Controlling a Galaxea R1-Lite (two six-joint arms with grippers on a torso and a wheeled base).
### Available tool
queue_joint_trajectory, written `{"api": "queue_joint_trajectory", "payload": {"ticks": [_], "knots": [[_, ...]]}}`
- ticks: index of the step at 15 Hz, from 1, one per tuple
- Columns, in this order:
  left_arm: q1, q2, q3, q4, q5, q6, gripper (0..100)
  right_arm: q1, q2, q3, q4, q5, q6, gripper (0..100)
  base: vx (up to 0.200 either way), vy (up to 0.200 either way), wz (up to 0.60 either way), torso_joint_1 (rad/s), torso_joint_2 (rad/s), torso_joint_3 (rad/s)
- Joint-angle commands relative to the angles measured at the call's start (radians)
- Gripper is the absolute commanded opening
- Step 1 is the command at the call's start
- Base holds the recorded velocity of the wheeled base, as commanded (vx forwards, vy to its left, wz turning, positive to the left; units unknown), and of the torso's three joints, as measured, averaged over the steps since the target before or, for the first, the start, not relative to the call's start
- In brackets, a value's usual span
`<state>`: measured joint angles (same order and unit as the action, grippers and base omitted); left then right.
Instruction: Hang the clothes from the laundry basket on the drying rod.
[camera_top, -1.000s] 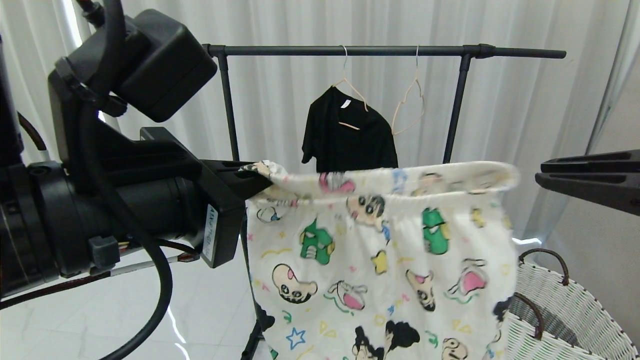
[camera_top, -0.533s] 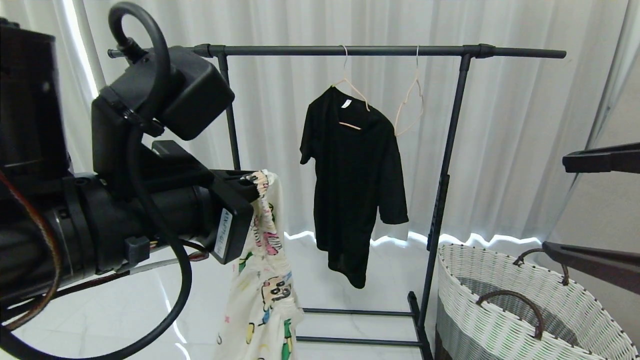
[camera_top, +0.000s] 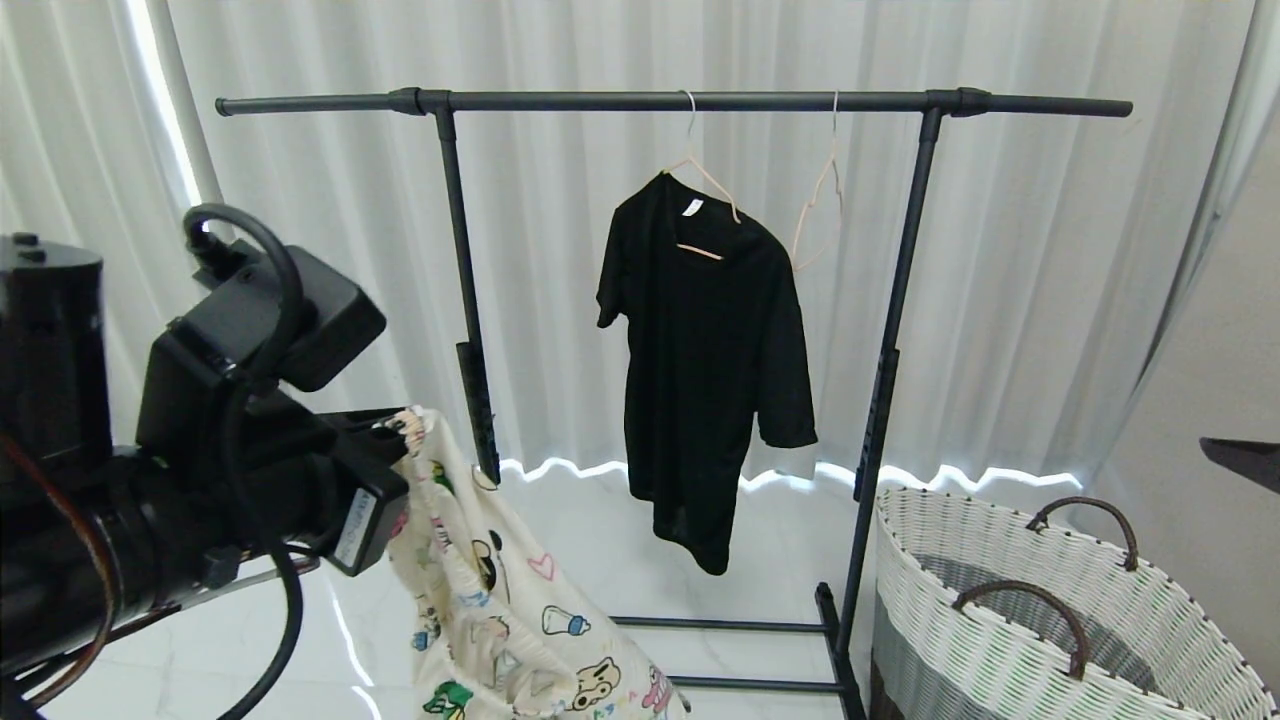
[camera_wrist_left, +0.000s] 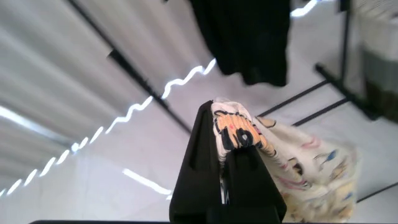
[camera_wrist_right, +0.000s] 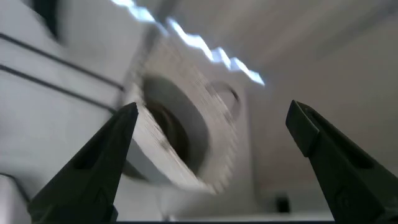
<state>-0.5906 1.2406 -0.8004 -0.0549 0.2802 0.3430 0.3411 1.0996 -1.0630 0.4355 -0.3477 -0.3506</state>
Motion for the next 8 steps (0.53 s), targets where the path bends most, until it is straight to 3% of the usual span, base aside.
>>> {"api": "queue_joint_trajectory", "payload": {"ticks": [1,2,4,8], "knots": [[0.072,-0.084,0.069,0.0,0.001,0.014,0,-0.083,0.036,0.063,0.006,-0.07,-0.025,100,0.0,0.0,0.0,0.0,0.0,0.0],[0.094,-0.096,0.089,0.0,0.001,0.013,0,-0.086,0.017,0.106,-0.024,-0.126,-0.042,100,0.0,0.0,0.0,0.0,0.0,0.0],[0.12,-0.109,0.112,0.0,0.002,0.014,0,-0.103,0.008,0.176,-0.106,-0.126,-0.018,100,0.0,0.0,0.0,0.0,0.0,0.0],[0.124,-0.113,0.118,0.0,0.002,0.014,0,-0.105,0.017,0.23,-0.265,-0.001,0.18,100,0.0,0.0,0.0,0.027,-0.08,-0.076]]}}
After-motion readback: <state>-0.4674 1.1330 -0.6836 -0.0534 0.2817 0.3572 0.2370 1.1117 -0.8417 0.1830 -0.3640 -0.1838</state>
